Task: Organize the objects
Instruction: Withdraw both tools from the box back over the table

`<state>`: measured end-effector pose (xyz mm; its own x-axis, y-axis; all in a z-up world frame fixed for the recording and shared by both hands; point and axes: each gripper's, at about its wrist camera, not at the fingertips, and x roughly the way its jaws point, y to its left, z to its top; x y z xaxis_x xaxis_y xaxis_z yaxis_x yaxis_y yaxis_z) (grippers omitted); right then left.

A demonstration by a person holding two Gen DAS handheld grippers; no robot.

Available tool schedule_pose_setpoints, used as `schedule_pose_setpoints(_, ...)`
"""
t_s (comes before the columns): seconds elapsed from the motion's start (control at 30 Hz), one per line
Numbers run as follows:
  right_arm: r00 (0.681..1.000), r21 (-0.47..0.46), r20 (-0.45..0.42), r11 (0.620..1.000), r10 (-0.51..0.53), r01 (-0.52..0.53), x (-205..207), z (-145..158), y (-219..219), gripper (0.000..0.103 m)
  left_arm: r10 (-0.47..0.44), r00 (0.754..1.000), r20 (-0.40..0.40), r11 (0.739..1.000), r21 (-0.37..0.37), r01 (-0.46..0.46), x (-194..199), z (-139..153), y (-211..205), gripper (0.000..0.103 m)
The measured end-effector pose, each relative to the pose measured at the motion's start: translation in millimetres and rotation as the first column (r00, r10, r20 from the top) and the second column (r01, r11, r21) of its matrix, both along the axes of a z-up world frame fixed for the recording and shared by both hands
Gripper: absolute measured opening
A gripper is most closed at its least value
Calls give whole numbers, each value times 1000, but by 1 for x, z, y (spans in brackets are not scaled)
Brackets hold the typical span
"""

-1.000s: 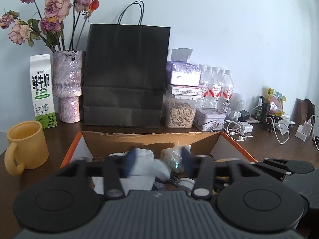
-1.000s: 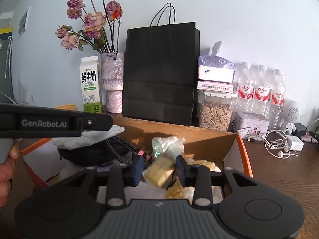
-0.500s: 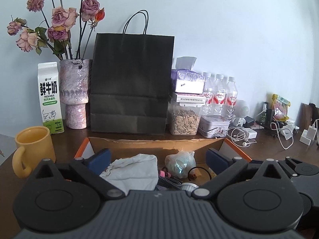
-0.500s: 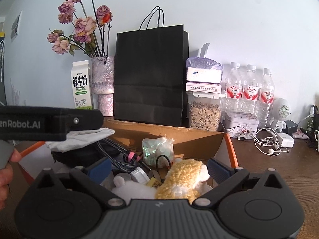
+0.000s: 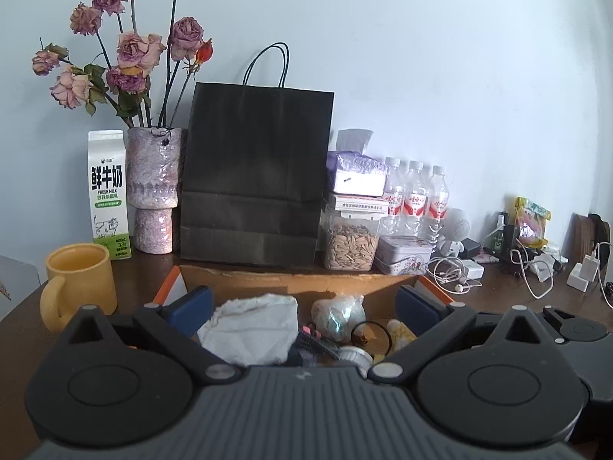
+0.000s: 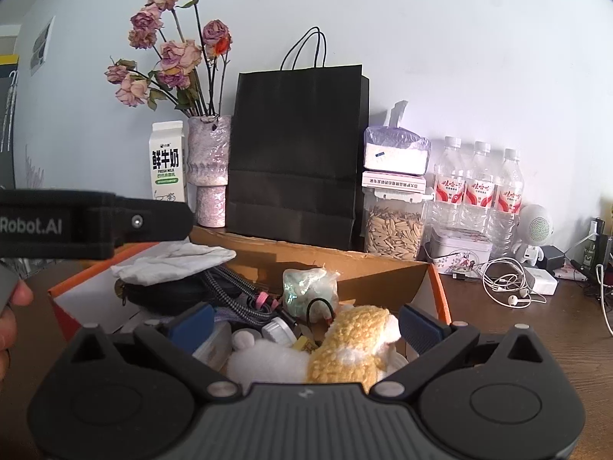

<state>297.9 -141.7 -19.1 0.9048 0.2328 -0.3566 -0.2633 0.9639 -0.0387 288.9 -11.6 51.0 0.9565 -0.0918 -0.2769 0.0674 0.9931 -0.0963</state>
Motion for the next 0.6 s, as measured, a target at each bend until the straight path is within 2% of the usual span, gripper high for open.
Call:
schedule_pose_setpoints(0.23,1000,-9,-12,1000,-2,2,-22,-1,-3,103,-6,1000,-4,1000,8,6,-26,-3,0,103)
schedule_pose_setpoints(0.6,997,-49,-70,999,13,-17,-67,-15,-6,103,44,998,-44,998,51,-42,-62,-12,24,103)
